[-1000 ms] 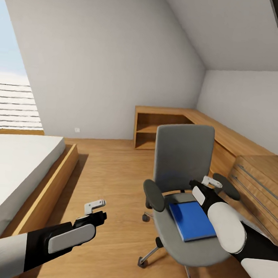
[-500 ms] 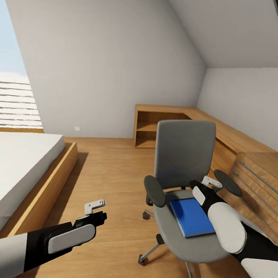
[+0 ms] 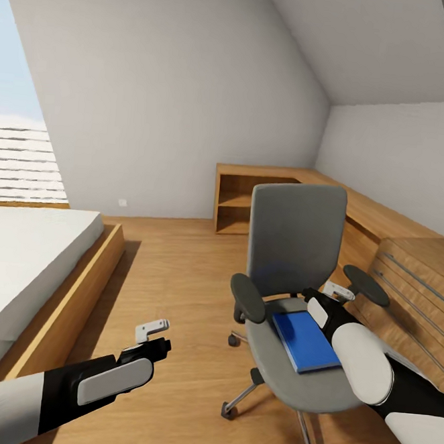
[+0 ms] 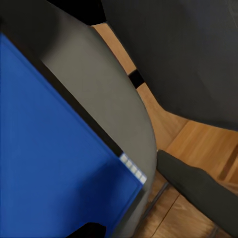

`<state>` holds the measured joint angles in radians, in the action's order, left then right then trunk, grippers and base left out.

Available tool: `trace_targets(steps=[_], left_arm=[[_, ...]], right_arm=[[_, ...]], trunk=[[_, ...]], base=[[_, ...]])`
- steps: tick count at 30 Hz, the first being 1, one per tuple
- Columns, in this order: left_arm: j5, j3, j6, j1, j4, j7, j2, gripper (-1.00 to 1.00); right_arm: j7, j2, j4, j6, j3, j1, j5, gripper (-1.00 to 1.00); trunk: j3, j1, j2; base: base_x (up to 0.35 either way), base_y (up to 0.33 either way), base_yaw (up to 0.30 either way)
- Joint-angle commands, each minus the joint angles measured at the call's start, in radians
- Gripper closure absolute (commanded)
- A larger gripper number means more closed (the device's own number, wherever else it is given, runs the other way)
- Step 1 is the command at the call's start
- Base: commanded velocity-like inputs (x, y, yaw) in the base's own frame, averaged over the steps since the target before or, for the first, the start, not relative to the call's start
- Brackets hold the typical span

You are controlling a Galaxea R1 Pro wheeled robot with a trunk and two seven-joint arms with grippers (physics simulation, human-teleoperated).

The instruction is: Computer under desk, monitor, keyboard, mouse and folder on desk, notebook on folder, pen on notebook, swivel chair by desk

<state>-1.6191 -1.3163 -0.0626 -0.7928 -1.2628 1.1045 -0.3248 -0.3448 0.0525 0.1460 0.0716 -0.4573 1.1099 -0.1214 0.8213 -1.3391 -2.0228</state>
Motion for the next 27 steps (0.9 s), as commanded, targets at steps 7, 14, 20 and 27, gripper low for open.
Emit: trace_targets(steps=[7,14,20,27], left_arm=[[-0.007,-0.011,-0.005,-0.002,0.0,0.003,0.0,-1.0],[-0.007,-0.034,-0.005,-0.002,0.0,0.0,0.0,-1.0],[-0.006,-0.053,-0.005,-0.002,0.0,0.0,0.001,-1.0],[-0.005,-0.056,-0.005,-0.002,-0.001,0.001,0.001,-1.0]], right_arm=[[-0.002,0.0,0.001,0.01,-0.004,0.001,-0.011,-1.0],[-0.003,-0.001,0.0,0.05,-0.002,0.001,-0.015,-1.0],[-0.005,0.0,0.0,0.099,0.003,0.001,-0.015,-1.0],[-0.006,0.0,0.0,0.103,0.004,0.001,-0.015,-1.0]], trunk=[[0.007,-0.008,-0.015],[0.007,-0.008,-0.015],[0.007,-0.008,-0.015],[0.007,-0.008,-0.015]], base=[[0.0,0.0,0.0],[0.0,0.0,0.0],[0.043,0.0,0.0],[0.038,0.0,0.0]])
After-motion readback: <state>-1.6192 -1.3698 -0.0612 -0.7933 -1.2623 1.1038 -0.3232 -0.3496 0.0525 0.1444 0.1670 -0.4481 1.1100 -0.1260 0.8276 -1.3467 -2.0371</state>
